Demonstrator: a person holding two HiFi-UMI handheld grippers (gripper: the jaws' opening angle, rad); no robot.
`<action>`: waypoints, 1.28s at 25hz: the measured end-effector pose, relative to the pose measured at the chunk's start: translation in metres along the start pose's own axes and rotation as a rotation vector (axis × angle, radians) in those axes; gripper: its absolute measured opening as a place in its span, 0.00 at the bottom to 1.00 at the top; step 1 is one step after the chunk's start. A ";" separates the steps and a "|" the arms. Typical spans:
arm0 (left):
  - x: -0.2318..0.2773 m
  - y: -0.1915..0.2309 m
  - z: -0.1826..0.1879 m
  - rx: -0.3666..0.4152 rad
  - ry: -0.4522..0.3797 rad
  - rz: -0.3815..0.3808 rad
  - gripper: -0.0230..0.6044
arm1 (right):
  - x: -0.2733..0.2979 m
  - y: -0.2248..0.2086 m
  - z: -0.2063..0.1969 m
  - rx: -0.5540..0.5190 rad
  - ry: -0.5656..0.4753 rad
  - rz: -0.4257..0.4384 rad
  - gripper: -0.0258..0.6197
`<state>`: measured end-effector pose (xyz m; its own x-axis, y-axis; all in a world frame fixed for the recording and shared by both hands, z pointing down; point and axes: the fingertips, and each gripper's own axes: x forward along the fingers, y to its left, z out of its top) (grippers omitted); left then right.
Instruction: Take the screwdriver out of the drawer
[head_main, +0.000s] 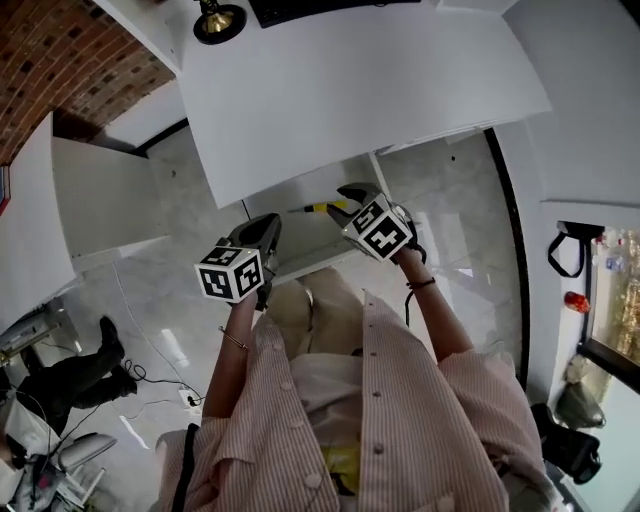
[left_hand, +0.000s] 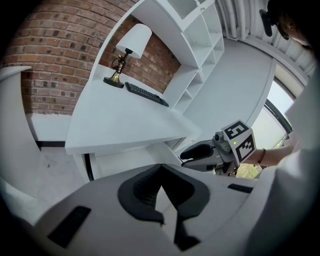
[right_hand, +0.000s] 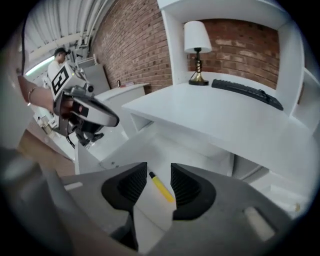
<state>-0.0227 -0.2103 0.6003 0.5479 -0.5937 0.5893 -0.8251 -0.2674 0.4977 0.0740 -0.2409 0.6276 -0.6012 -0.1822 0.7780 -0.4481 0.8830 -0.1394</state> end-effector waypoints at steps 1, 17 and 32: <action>0.003 0.003 -0.001 -0.009 0.007 0.003 0.04 | 0.008 0.001 -0.002 -0.049 0.032 0.023 0.24; 0.054 0.038 -0.036 -0.100 0.156 0.006 0.04 | 0.107 0.010 -0.061 -0.370 0.361 0.254 0.24; 0.067 0.055 -0.053 -0.130 0.218 0.005 0.04 | 0.155 0.008 -0.091 -0.440 0.478 0.227 0.24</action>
<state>-0.0234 -0.2242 0.7011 0.5724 -0.4137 0.7080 -0.8109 -0.1571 0.5637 0.0376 -0.2222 0.8029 -0.2456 0.1493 0.9578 0.0250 0.9887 -0.1477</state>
